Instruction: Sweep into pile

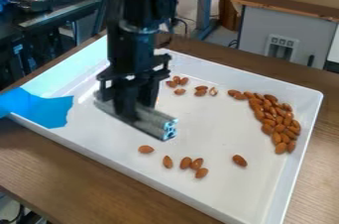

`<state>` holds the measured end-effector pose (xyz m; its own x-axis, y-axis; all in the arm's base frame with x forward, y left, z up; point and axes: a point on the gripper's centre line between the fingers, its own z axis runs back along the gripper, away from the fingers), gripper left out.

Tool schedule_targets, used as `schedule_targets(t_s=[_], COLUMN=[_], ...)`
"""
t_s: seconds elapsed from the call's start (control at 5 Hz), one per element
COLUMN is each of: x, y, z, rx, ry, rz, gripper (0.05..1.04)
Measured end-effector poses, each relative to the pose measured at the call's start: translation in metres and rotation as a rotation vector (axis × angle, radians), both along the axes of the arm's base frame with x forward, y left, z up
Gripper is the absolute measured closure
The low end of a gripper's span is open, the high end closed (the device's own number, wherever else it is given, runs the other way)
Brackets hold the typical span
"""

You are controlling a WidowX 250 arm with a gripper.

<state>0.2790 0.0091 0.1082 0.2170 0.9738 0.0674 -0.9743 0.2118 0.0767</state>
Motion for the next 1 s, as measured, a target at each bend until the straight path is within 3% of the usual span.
schedule_targets(t_s=[0.6,1.0], x=[-0.007,-0.002], y=[-0.014,-0.024], z=[-0.041,-0.05], rx=[0.12,0.167], ry=[-0.003,-0.021], rz=[-0.006,-0.027], gripper=[0.715,0.715])
